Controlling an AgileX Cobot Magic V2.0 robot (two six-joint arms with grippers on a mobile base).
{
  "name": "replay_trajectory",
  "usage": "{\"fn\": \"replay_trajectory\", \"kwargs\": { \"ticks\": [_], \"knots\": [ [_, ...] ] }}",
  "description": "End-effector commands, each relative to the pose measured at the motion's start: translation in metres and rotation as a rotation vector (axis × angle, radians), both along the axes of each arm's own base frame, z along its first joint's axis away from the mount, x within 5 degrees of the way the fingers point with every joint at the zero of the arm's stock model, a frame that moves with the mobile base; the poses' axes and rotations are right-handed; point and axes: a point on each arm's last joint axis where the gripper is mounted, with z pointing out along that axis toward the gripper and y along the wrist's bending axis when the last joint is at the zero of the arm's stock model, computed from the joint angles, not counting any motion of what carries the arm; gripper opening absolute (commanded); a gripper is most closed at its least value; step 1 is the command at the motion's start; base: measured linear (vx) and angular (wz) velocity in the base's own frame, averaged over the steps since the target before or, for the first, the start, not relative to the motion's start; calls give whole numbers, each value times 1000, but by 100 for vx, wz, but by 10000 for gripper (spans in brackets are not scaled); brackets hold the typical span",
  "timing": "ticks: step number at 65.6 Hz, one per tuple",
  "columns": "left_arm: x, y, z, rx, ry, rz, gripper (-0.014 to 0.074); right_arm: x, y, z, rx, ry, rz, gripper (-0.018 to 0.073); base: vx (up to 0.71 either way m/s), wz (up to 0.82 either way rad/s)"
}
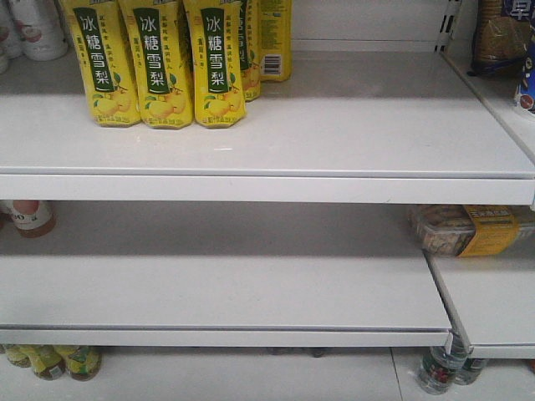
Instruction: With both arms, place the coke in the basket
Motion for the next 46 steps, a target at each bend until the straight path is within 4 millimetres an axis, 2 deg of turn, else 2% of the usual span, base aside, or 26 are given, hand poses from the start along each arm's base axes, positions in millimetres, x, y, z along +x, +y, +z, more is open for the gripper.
{"fn": "replay_trajectory", "kwargs": {
  "ticks": [1, 46],
  "knots": [
    [-1, 1, 10, 65, -133, 4, -6, 1, 2, 13, -5, -67, 21, -9, 0, 0],
    [-2, 1, 13, 65, -143, 6, -6, 1, 2, 13, -5, -67, 21, -9, 0, 0]
  ]
}}
